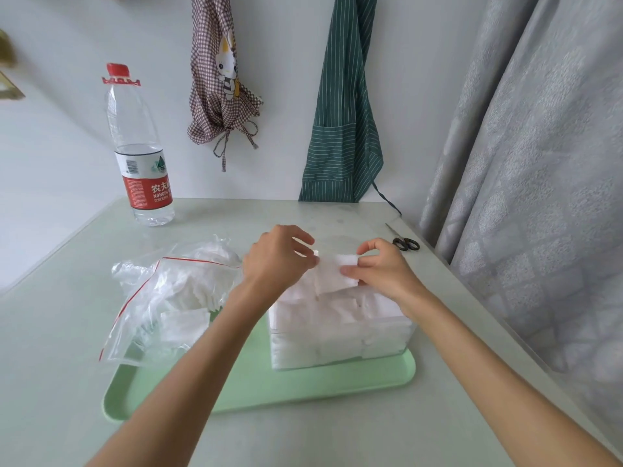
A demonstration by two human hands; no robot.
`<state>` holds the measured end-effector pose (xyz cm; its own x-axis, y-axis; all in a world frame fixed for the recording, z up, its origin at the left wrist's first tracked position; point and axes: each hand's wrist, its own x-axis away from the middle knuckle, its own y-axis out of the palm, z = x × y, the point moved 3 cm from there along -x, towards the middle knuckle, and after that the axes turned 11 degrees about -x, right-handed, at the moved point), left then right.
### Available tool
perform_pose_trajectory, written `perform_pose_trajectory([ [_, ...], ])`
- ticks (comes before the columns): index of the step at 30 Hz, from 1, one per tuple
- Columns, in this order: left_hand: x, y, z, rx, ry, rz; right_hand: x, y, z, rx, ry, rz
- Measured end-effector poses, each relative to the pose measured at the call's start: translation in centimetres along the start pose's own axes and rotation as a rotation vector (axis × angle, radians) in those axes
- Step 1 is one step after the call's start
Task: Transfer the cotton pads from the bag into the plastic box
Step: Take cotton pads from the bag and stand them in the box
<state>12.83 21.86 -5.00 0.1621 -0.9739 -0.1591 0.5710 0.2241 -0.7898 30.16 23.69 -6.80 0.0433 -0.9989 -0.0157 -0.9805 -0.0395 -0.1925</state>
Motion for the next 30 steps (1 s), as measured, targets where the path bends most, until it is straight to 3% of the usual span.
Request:
perform_pose_trajectory([
  [7,0.1,0.9,0.1,-0.325,0.220,-0.125,-0.3,0.9,0.6,0.266,-0.207,-0.119],
  [13,0.1,0.9,0.9,-0.559,0.387,-0.013,-0.7,1.2,0.5,0.307,-0.209,-0.293],
  [17,0.0,1.0,0.3,-0.574,0.395,-0.068,-0.8,0.4,-0.2,0.457,-0.369,-0.115],
  [19,-0.1,1.2,0.4,-0.565,0.412,-0.055,-0.5,0.2,-0.8,0.541,-0.451,-0.103],
  [23,0.2,1.6,0.8,-0.595,0.465,-0.008,-0.3,0.4,0.0,0.702,-0.369,-0.250],
  [30,0.5,1.3,0.2,-0.652,0.474,-0.004,-0.5,-0.1,0.6,0.651,-0.237,-0.292],
])
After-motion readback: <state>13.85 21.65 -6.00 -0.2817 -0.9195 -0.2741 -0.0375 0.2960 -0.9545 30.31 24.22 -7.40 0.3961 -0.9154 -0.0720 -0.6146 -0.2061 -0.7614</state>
